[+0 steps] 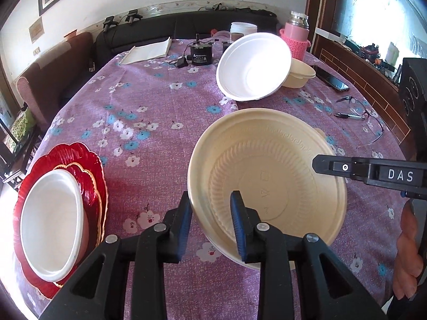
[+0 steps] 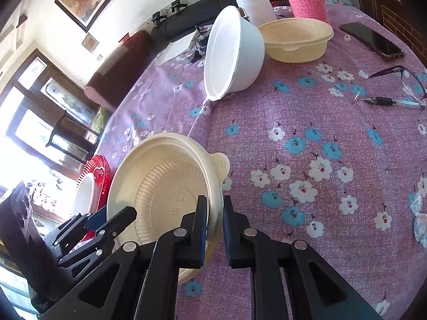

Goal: Organize plates and bowls
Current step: 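Carry the cream bowl over the stacked plates and white bowl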

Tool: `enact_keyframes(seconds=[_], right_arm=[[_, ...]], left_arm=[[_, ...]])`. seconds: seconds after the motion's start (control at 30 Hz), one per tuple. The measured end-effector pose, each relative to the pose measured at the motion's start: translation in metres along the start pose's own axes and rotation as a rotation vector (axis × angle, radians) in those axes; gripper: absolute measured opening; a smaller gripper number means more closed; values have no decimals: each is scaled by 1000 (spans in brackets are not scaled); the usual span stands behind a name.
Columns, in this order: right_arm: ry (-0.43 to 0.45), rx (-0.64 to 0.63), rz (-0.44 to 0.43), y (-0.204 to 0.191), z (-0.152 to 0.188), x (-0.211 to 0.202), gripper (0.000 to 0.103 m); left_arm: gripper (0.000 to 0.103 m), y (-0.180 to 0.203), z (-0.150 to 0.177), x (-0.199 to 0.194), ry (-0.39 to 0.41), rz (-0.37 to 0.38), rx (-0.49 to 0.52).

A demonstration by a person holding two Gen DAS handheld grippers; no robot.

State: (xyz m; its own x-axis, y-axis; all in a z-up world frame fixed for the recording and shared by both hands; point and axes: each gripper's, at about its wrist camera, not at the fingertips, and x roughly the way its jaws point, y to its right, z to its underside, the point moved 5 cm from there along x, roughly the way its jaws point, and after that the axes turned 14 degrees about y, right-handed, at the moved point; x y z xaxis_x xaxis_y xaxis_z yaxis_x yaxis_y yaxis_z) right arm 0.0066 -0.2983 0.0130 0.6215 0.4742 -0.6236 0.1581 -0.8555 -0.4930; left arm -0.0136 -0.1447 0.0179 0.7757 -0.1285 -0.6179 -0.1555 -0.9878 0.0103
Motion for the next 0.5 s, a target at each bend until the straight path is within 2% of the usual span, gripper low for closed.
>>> enact_keyframes(seconds=[0.5], right_arm=[[-13,-38,9,-17,8,12,14]], left_arm=[[31,-17,5,-13,21,-8,-23]])
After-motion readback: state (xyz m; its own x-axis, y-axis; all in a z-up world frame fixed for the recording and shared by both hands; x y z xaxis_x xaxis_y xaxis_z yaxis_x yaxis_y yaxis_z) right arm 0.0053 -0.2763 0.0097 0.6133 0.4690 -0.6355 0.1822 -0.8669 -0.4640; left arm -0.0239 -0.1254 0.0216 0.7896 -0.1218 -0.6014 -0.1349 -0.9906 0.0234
